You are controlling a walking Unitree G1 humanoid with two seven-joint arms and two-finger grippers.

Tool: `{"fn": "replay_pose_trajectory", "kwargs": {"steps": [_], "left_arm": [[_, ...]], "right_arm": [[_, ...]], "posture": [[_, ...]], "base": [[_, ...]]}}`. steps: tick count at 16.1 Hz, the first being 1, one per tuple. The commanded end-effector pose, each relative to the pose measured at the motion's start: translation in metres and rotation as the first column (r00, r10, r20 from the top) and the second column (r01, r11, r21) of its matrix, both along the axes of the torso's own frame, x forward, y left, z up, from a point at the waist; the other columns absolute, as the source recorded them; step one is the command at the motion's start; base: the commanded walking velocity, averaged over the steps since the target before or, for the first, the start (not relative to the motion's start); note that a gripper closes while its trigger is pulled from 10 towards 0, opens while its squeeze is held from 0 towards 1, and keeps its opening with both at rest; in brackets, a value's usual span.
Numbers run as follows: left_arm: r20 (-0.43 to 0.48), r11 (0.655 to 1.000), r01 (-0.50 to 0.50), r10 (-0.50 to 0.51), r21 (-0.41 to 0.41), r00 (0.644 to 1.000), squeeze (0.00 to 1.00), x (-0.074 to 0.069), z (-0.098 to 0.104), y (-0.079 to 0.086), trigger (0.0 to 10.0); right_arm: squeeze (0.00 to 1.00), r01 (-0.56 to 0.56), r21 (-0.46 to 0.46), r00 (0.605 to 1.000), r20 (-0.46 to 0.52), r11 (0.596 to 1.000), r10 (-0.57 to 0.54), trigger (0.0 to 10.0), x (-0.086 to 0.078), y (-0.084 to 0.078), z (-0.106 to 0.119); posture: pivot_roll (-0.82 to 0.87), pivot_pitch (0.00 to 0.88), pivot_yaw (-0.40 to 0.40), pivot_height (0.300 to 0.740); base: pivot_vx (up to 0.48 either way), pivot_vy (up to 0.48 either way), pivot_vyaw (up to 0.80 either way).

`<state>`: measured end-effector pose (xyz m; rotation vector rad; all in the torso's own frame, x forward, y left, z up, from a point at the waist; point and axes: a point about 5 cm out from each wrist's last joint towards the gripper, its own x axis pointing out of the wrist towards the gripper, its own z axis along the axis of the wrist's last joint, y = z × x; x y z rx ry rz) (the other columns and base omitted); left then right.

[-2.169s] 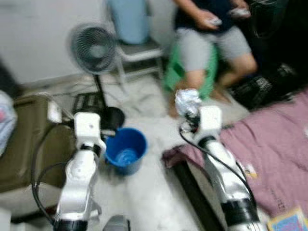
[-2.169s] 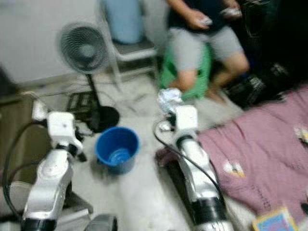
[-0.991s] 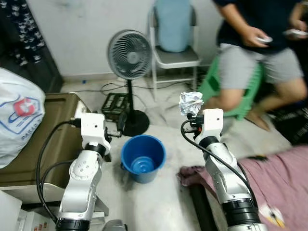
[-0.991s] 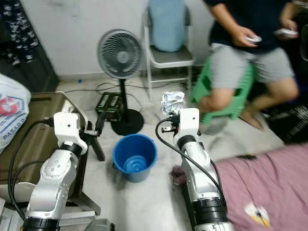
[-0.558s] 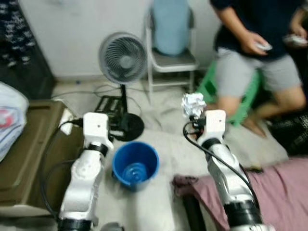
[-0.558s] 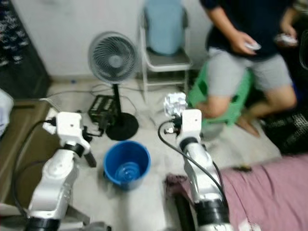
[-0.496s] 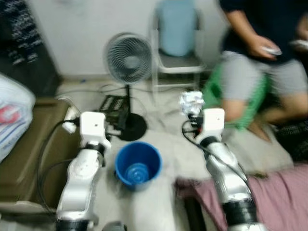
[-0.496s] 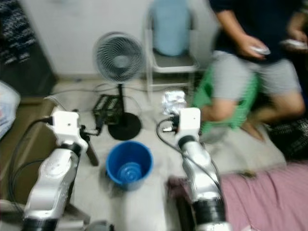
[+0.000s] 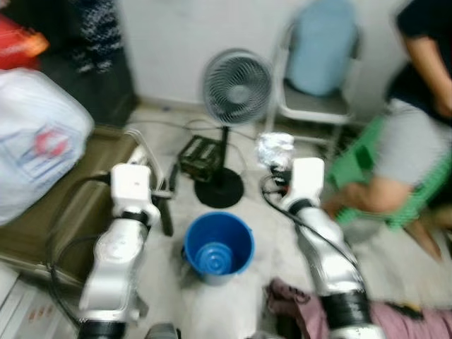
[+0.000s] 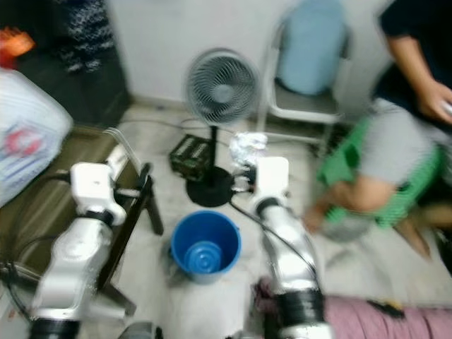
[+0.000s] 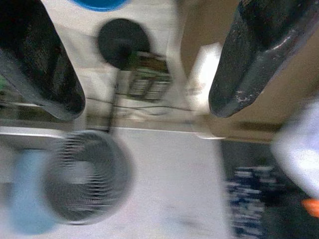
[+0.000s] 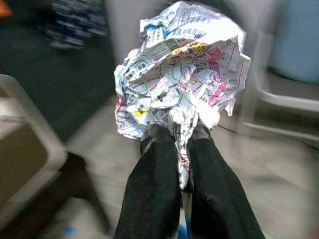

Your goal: Clean up the room

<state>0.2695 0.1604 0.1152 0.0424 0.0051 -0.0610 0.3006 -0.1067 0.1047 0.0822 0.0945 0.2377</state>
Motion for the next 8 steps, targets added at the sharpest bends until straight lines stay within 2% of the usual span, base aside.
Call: {"fn": "replay_pose_trajectory", "kwargs": {"steps": [1,6,8], "left_arm": [[0.006,1.0,0.014,-0.014,-0.002,1.0,0.0,0.0004,0.0014,-0.0056,10.0],[0.01,1.0,0.022,-0.022,-0.007,1.0,0.0,0.0015,0.002,-0.0071,10.0],[0.018,0.999,0.044,-0.044,-0.022,0.999,0.0,0.0006,0.0028,-0.009,10.0]], "right_arm": [[0.0,0.009,-0.018,1.0,0.002,1.0,-0.009,10.0,0.0007,-0.0068,0.0002],[0.0,0.005,-0.02,1.0,0.004,1.0,-0.005,10.0,0.0019,-0.0061,0.0009],[0.0,0.017,-0.012,1.0,0.008,1.0,-0.017,10.0,0.0017,-0.0072,0.0015]], "posture": [[0.02,0.012,-0.071,0.74],[0.02,0.008,-0.074,0.74],[0.01,0.009,-0.074,0.74]], "base": [[0.0,0.0,0.8],[0.0,0.0,0.8],[0.0,0.0,0.0]]}}
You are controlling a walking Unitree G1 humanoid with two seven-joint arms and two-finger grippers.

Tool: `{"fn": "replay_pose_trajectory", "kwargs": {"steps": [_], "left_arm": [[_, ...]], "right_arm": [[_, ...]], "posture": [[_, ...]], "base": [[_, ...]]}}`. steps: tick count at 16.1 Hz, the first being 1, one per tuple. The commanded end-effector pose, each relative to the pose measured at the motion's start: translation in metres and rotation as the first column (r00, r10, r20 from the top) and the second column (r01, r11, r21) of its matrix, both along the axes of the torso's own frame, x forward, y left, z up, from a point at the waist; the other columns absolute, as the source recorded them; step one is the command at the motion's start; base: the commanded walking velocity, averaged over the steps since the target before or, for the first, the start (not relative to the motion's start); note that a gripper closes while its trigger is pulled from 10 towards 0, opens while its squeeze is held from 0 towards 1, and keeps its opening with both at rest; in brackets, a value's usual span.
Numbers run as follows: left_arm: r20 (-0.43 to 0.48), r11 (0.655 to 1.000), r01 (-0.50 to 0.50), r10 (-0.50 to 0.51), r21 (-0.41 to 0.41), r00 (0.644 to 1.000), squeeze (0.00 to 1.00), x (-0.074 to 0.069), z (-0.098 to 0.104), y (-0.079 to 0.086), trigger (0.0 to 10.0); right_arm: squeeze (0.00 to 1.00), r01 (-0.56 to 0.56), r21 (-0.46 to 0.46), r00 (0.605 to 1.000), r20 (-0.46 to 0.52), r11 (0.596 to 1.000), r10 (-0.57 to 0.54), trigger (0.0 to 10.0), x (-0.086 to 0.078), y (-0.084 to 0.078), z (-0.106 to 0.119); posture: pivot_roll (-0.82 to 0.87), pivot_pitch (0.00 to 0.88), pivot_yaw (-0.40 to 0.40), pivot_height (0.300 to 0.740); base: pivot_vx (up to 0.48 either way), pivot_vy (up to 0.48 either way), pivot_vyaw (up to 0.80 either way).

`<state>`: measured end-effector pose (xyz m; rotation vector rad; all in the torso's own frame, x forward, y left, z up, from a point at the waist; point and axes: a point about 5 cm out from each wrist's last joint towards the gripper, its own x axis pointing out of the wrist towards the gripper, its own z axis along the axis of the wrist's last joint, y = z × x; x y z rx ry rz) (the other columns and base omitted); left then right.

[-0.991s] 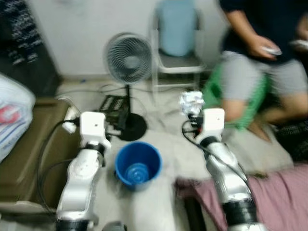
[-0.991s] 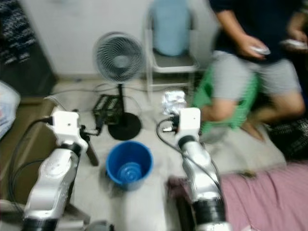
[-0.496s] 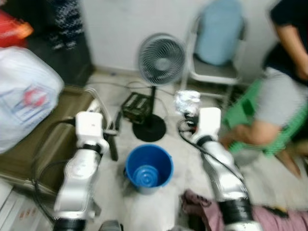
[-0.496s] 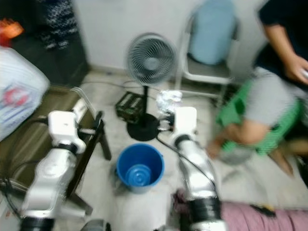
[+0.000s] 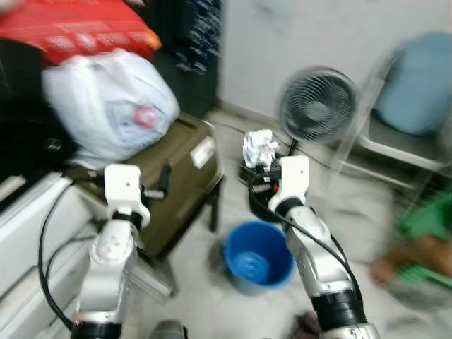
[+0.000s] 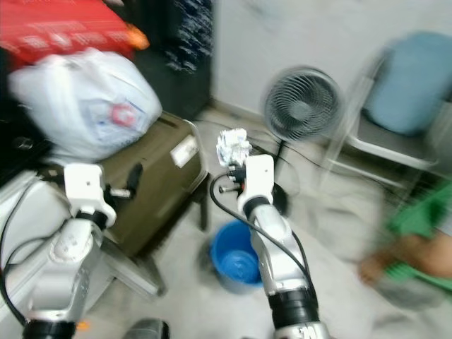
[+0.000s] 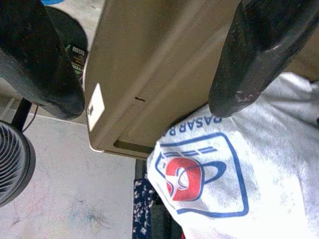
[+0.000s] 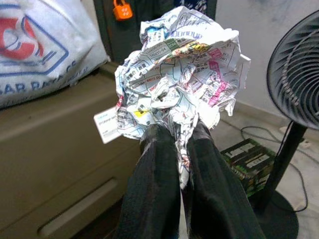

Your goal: Clean up the room

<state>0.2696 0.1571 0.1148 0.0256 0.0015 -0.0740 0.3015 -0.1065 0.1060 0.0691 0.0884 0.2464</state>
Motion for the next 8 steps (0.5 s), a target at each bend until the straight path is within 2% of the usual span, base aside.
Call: {"fn": "replay_pose_trajectory", "kwargs": {"steps": [1,3,7,8], "left_arm": [[0.016,0.999,0.038,-0.038,-0.01,0.999,0.0,0.0002,0.0032,-0.0064,10.0],[0.018,0.999,0.043,-0.042,-0.013,0.999,0.0,0.0006,0.004,-0.0062,10.0],[0.024,0.998,0.063,-0.063,-0.024,0.998,0.0,-0.0002,0.0048,-0.0081,10.0],[0.024,0.998,0.064,-0.063,-0.024,0.998,0.0,-0.0002,0.0047,-0.0081,10.0]], "right_arm": [[0.0,0.031,0.002,1.0,-0.004,1.0,-0.031,10.0,0.0007,-0.0082,-0.0005],[0.0,0.036,0.003,0.999,-0.005,0.999,-0.036,10.0,0.0012,-0.0082,-0.0004],[0.0,0.049,0.012,0.999,-0.013,0.999,-0.049,10.0,0.0013,-0.0089,-0.0012],[0.0,0.056,0.019,0.998,-0.028,0.998,-0.056,10.0,0.0014,-0.0096,-0.0028]], "posture": [[0.01,0.01,-0.073,0.74],[0.01,0.02,-0.071,0.74],[0.01,0.019,-0.069,0.74],[0.01,0.019,-0.069,0.74]], "base": [[0.0,0.0,0.0],[0.0,0.0,0.0],[0.334,0.0,0.0],[0.36,0.0,-0.8]]}}
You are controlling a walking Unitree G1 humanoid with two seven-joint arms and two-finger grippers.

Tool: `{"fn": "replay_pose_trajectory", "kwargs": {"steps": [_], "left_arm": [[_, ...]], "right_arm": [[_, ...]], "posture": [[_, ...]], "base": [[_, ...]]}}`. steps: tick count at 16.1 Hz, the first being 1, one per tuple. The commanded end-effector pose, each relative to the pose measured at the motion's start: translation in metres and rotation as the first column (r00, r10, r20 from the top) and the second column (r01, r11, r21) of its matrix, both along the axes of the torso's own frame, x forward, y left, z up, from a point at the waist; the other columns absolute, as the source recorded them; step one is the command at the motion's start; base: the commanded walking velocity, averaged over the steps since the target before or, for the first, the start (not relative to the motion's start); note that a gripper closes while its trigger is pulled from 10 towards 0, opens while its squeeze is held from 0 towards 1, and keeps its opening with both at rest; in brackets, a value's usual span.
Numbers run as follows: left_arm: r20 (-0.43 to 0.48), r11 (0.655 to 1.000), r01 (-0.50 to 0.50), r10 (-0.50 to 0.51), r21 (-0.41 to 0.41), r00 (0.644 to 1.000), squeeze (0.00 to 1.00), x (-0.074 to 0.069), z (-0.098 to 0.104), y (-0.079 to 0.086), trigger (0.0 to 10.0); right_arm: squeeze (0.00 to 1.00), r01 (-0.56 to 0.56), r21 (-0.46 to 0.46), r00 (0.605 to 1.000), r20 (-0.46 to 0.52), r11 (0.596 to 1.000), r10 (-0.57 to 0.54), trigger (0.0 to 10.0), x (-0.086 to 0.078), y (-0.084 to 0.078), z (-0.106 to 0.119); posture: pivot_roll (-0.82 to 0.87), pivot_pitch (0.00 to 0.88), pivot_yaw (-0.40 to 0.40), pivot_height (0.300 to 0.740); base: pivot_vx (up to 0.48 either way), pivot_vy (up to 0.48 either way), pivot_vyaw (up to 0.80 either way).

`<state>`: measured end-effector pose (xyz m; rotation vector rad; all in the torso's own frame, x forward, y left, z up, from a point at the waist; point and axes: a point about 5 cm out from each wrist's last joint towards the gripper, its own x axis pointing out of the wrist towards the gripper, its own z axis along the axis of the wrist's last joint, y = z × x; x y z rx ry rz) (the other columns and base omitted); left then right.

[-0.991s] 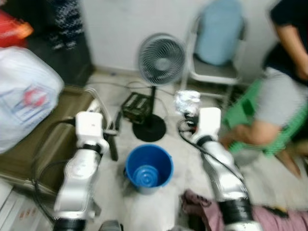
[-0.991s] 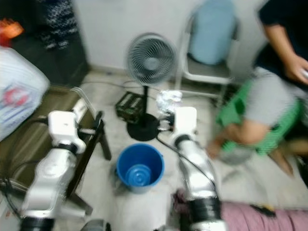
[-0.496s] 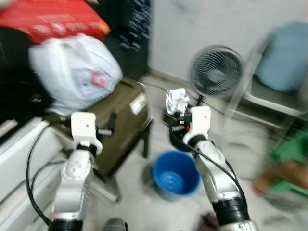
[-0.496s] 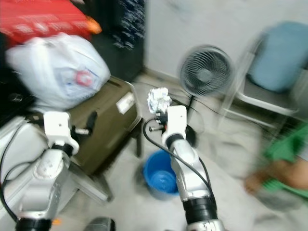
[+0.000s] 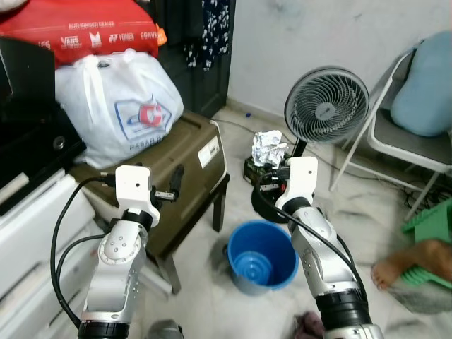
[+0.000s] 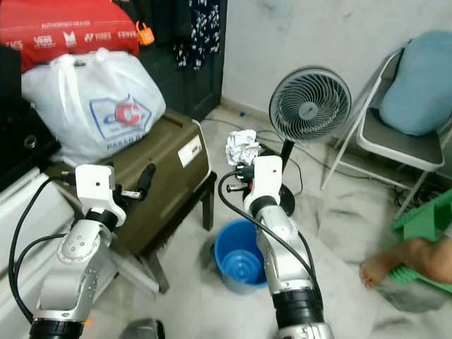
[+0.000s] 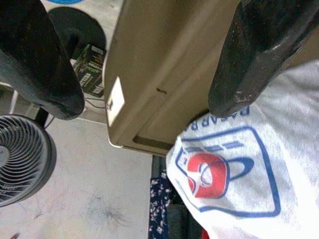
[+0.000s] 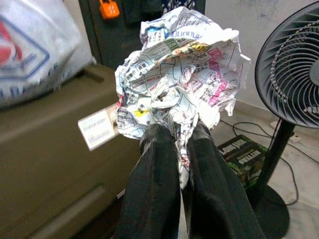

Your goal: Clean up the room

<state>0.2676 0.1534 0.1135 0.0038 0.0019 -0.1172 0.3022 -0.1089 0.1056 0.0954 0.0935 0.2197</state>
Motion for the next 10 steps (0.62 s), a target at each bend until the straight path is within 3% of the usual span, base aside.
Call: {"fn": "replay_pose_trajectory", "kwargs": {"steps": [1,4,10], "left_arm": [[0.025,1.0,0.02,-0.02,-0.005,0.999,0.0,0.0017,0.006,-0.0044,10.0],[0.025,1.0,0.024,-0.024,-0.006,0.999,0.0,0.0018,0.0059,-0.0045,10.0],[0.016,1.0,0.014,-0.014,-0.001,1.0,0.0,0.0019,0.0053,-0.0046,10.0]], "right_arm": [[0.0,0.036,-0.005,0.999,-0.03,0.999,-0.036,10.0,0.0009,-0.0083,-0.0039],[0.0,0.035,-0.011,0.999,-0.021,0.999,-0.035,10.0,0.0013,-0.0084,-0.0029],[0.0,0.031,-0.016,0.999,-0.011,0.999,-0.031,10.0,0.0012,-0.0075,-0.0019]], "posture": [[0.01,0.019,-0.069,0.74],[0.01,0.019,-0.069,0.74],[0.01,0.019,-0.069,0.74]], "base": [[0.364,0.0,-0.8],[0.363,0.0,-0.58],[0.27,0.0,0.0]]}}
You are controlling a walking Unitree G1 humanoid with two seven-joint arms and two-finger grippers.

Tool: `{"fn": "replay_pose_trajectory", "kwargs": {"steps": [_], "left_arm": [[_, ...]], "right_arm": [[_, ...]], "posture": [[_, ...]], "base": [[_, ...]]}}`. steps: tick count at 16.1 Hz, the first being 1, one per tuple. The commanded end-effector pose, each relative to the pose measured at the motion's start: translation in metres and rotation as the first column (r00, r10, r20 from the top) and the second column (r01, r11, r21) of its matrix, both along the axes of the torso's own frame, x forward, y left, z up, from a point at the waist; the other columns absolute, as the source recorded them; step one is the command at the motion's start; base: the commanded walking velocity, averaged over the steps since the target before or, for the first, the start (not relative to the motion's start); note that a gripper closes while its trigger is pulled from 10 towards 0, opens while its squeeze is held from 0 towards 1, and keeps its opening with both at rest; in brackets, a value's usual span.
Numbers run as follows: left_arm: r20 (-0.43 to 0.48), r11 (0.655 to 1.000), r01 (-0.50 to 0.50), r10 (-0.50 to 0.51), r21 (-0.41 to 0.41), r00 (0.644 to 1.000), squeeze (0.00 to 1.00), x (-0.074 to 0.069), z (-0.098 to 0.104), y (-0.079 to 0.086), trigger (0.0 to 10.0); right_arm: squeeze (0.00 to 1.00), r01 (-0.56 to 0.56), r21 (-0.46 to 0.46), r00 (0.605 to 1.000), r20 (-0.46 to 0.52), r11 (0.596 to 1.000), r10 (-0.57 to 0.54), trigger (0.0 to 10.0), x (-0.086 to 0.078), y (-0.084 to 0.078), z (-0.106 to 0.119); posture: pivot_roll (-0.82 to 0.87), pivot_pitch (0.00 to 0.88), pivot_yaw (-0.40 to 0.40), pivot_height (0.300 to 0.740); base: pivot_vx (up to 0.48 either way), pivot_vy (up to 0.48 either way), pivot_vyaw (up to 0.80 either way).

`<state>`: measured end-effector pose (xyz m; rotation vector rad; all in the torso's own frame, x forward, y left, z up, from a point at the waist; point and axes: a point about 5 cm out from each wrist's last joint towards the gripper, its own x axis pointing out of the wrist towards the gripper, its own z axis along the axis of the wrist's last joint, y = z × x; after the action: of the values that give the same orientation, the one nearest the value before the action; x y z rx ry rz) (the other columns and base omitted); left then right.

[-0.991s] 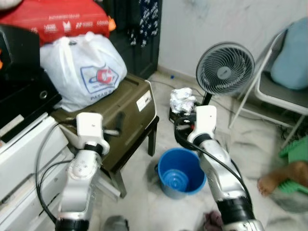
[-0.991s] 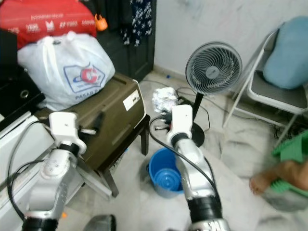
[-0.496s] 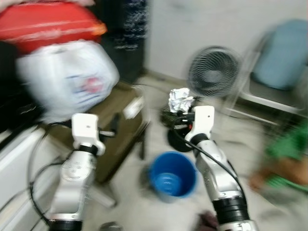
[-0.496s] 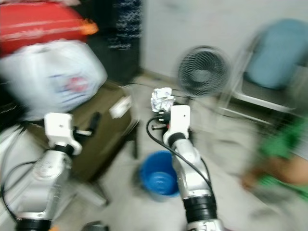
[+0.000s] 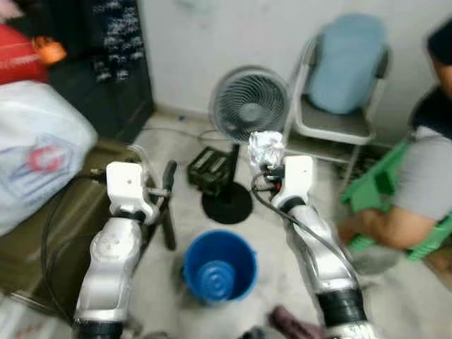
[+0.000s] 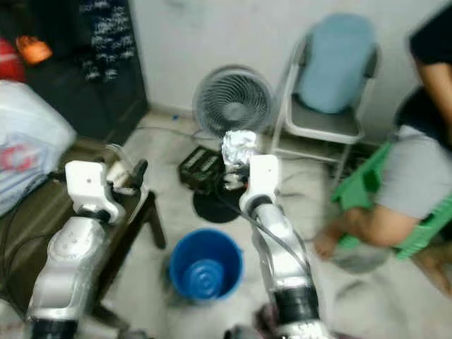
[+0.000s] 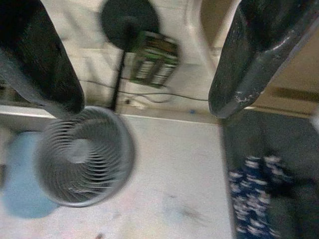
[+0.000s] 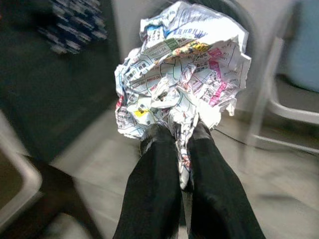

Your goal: Clean up the room

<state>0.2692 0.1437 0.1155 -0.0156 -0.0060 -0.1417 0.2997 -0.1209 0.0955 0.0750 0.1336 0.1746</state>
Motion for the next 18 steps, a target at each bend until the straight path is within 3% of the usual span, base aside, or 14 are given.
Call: {"fn": "replay_pose_trajectory", "kwargs": {"steps": [1,7,10,13,15,16,17,18], "left_arm": [[0.009,1.0,-0.011,0.011,0.019,1.0,0.0,0.0,0.003,0.005,10.0],[0.02,0.999,0.008,-0.008,0.034,1.0,0.0,-0.001,0.004,0.009,10.0],[-0.007,0.993,0.075,-0.074,0.091,0.997,0.0,-0.008,0.001,0.022,10.0],[-0.003,0.983,0.131,-0.132,0.129,0.991,0.0,-0.015,0.001,0.026,10.0],[0.012,0.956,0.246,-0.251,0.158,0.968,0.0,-0.021,0.006,0.016,10.0],[0.012,0.905,0.337,-0.352,0.259,0.936,0.0,-0.027,0.008,0.012,10.0],[-0.012,0.876,0.386,-0.4,0.289,0.916,0.0,-0.038,0.01,0.016,10.0],[-0.027,0.884,0.384,-0.391,0.269,0.92,0.0,-0.045,0.011,0.02,10.0]], "right_arm": [[0.0,-0.011,0.011,1.0,0.029,1.0,0.01,10.0,0.004,0.004,0.008],[0.0,0.01,-0.03,1.0,0.024,1.0,-0.009,10.0,0.006,0.003,0.006],[0.0,0.113,-0.068,0.993,-0.032,0.991,-0.116,10.0,0.009,-0.014,-0.004],[0.0,0.184,-0.117,0.977,-0.089,0.976,-0.195,10.0,0.012,-0.024,-0.012],[0.0,0.217,-0.137,0.968,-0.093,0.966,-0.231,10.0,0.013,-0.028,-0.014],[0.0,0.233,-0.146,0.961,-0.119,0.961,-0.251,10.0,0.013,-0.031,-0.017],[0.0,0.237,-0.16,0.951,-0.163,0.958,-0.263,10.0,0.013,-0.034,-0.026],[0.0,0.237,-0.153,0.945,-0.194,0.959,-0.265,10.0,0.012,-0.033,-0.03]], "posture": [[0.01,0.017,-0.071,0.74],[0.02,0.016,-0.074,0.74],[0.03,0.013,-0.077,0.74],[0.04,0.01,-0.077,0.74],[0.05,0.017,-0.079,0.74],[0.06,0.028,-0.084,0.74],[0.09,0.047,-0.096,0.74],[0.11,0.058,-0.102,0.74]], "base": [[0.0,0.0,0.0],[0.0,0.0,0.0],[0.0,0.0,0.0],[0.0,0.0,0.0],[0.0,0.0,0.0],[0.0,0.0,0.0],[0.0,0.0,0.0],[0.0,0.0,0.0]]}}
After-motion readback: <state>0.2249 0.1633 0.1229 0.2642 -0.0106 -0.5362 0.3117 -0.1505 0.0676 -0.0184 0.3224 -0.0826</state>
